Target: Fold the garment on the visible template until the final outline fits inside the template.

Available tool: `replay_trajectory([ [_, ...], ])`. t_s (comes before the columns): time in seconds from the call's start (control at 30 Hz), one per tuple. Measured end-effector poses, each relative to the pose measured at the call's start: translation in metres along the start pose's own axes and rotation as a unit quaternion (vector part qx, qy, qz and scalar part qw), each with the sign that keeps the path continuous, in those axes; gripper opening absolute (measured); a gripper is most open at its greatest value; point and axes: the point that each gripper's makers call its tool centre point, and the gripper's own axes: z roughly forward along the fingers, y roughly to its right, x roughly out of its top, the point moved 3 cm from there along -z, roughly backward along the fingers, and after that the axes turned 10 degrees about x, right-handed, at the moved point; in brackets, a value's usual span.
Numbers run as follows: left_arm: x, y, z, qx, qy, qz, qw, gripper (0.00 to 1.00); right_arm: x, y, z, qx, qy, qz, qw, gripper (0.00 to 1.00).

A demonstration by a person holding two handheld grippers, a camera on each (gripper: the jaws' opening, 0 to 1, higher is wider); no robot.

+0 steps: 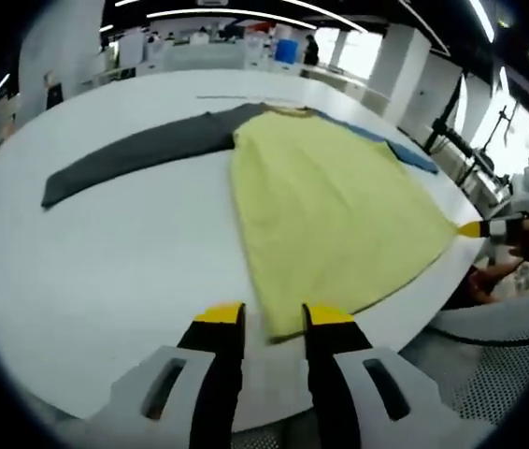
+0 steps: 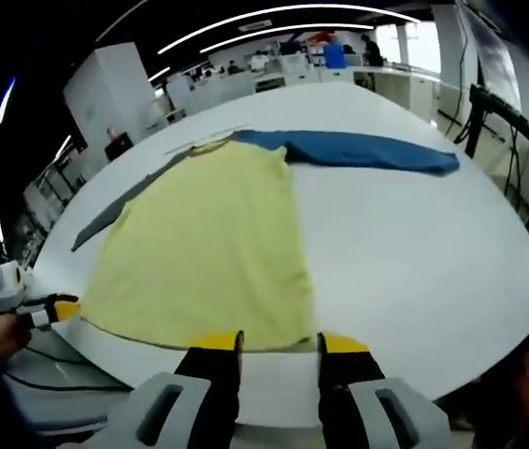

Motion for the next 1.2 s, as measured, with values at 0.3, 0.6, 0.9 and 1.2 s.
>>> replay_trajectory([
  [0.3,0.023,0.004,-0.003,-0.02,0.06,0.027,0.9976,0.69,0.019,-0.002,0.0,0.032,0.027,-0.043,0.9982,0.72],
  [0.6,0.034,0.001,-0.006,-0.028,0.082,0.039,0.9955,0.93,0.047,0.012,-0.005,0.049,0.052,-0.066,0.9953,0.92],
  [0.9,0.05,0.008,-0.013,-0.055,0.112,0.039,0.9914,0.99,0.076,0.04,-0.008,0.056,0.057,-0.07,0.9944,0.96],
  [1.2,0.063,0.012,-0.015,-0.073,0.123,0.07,0.9873,0.99,0.102,0.071,-0.011,0.048,0.065,-0.071,0.9942,0.95],
])
